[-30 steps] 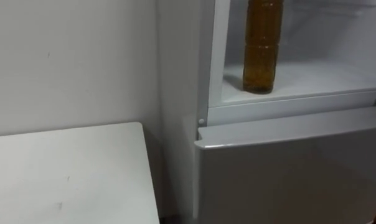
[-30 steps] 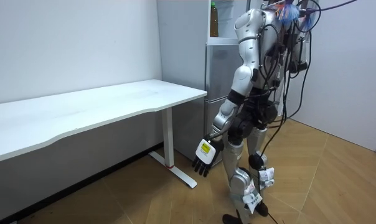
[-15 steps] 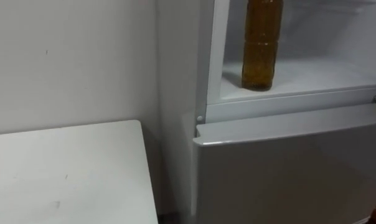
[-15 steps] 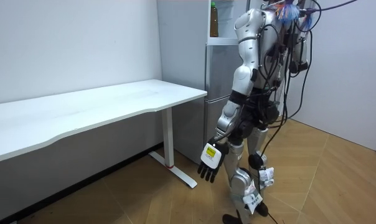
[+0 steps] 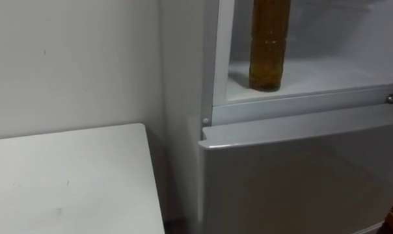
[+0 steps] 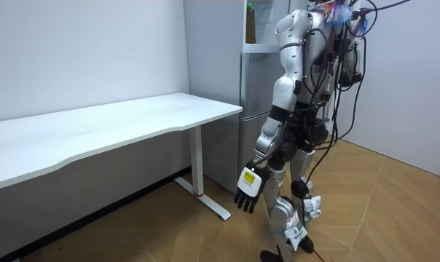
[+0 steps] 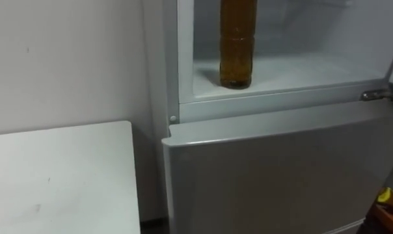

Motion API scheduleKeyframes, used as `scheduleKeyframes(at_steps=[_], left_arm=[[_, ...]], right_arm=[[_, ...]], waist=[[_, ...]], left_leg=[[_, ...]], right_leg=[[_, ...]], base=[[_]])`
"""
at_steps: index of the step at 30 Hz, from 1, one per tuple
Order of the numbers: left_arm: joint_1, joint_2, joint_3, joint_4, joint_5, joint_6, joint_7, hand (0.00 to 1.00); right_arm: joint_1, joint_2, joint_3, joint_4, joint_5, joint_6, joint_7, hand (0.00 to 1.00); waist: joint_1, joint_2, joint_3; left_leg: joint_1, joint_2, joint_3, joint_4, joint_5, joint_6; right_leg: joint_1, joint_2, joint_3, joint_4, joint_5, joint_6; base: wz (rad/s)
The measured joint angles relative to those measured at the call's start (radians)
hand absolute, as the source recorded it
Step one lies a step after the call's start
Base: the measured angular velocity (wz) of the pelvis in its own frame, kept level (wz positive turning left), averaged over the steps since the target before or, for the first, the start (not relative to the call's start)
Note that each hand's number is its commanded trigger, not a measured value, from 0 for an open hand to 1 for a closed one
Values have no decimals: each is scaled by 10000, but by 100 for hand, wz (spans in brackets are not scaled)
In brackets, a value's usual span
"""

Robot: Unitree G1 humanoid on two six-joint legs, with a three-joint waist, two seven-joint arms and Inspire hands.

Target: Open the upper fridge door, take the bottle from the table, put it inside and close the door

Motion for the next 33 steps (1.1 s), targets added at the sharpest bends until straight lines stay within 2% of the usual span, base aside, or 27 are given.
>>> scheduleKeyframes(at_steps=[3,5,13,17,21,25,31,32,33], left_arm=[[-48,-2,-410,-12,-24,-3,-16,0],[-96,2,-500,-9,-41,-13,-50,0],[-137,35,-655,-13,-140,-117,-79,0],[-137,146,-943,-11,-233,-118,-65,0],[-135,247,-1129,-8,-238,-117,-33,0],[-130,250,-1123,-34,-220,-106,-48,0],[-143,290,-1383,-60,-226,-111,-39,0],[-143,290,-1385,-62,-227,-111,-39,0],[-152,299,-1390,-66,-218,-113,-39,0]], right_arm=[[-2,1,389,-210,-329,-173,185,0],[3,4,740,-361,-453,-183,214,0],[45,3,1412,-798,-777,-186,808,0],[39,-6,1650,-947,-775,-195,925,0],[37,-16,1912,-1188,-784,-226,1131,0],[10,-21,1937,-1189,-790,-280,1403,0],[-68,-31,2111,-1189,-793,-554,1679,0],[-118,-31,2167,-1189,-793,-554,1752,0],[-203,-32,2220,-1190,-796,-555,1818,0]], waist=[[132,126,-49],[223,147,-48],[391,65,-57],[480,-69,-105],[489,-119,-118],[566,-90,-118],[626,-78,-108],[632,-146,-73],[615,-70,-111]], left_leg=[[-3,5,-12,0,0,-1],[39,17,-10,-3,1,-2],[60,39,-9,-3,1,-4],[69,48,-7,-2,1,-3],[168,84,-11,-2,-1,-6],[218,103,-10,-4,-2,-8],[201,96,-16,-5,-2,-7],[177,98,-18,-3,-2,-7],[140,96,-99,-1,-2,-7]], right_leg=[[14,8,4,-31,7,-10],[34,25,21,-28,16,-25],[71,42,11,-57,26,-42],[105,46,-16,-69,30,-49],[310,77,-71,-244,96,-63],[428,107,-53,-410,178,-58],[409,97,-72,-388,186,-48],[387,97,-81,-383,186,-48],[373,90,-126,-384,187,-49]], base=[[0],[-4],[0],[1],[4],[0],[0],[4],[7]])
